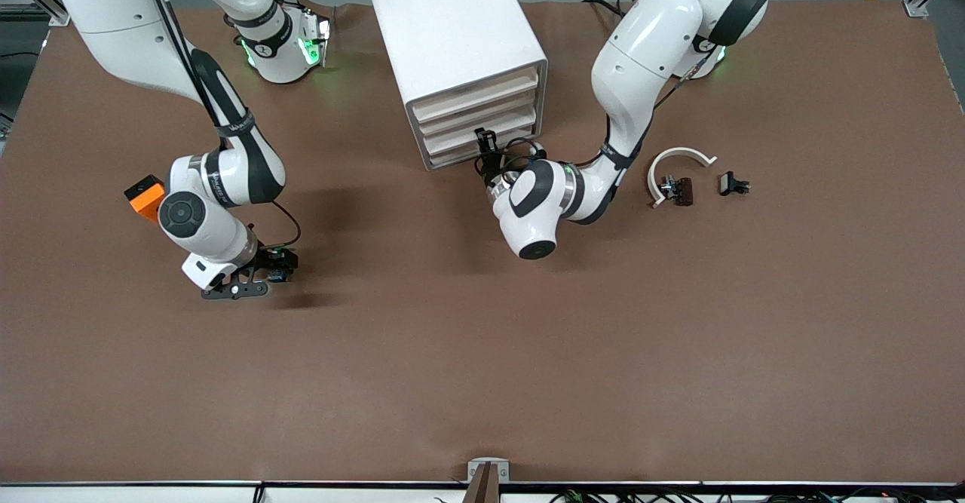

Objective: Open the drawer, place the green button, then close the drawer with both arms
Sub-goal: 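Grip the drawer handle with the left gripper while the right gripper lifts the button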

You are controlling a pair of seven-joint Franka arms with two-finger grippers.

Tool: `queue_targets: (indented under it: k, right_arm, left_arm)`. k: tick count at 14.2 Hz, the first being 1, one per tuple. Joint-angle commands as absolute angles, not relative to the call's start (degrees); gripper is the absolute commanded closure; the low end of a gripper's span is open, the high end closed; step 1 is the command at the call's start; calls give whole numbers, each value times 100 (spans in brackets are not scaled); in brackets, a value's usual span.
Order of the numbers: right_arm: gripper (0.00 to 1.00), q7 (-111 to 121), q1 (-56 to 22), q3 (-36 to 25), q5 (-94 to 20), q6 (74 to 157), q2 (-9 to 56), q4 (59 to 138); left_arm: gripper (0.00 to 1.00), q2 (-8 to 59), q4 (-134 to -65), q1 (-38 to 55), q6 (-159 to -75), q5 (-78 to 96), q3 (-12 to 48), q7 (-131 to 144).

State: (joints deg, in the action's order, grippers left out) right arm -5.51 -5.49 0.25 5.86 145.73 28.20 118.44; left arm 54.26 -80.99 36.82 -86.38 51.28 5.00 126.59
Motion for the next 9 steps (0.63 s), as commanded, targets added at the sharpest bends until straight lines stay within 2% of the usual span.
queue_targets:
  k: [1,2,6,7,9]
  right_arm:
    - [4,-633,-492,70,721,14555,3006,11645]
    - [17,-633,-483,70,721,14546,3015,11646]
    - [60,-633,-475,70,712,14537,3041,11637]
    - [69,-633,-466,70,712,14528,3041,11637]
    - [77,-624,-475,70,703,14476,3015,11567]
  left_arm:
    - [97,5511,-7981,3727,-8569,5230,475,12577]
    - [100,5528,-7980,3700,-8569,5221,475,12577]
    - [100,5625,-7928,3377,-8726,5247,431,12525]
    - [100,5625,-7928,3210,-8788,5343,431,12498]
    - [100,5616,-7910,2972,-8807,5475,431,12341]
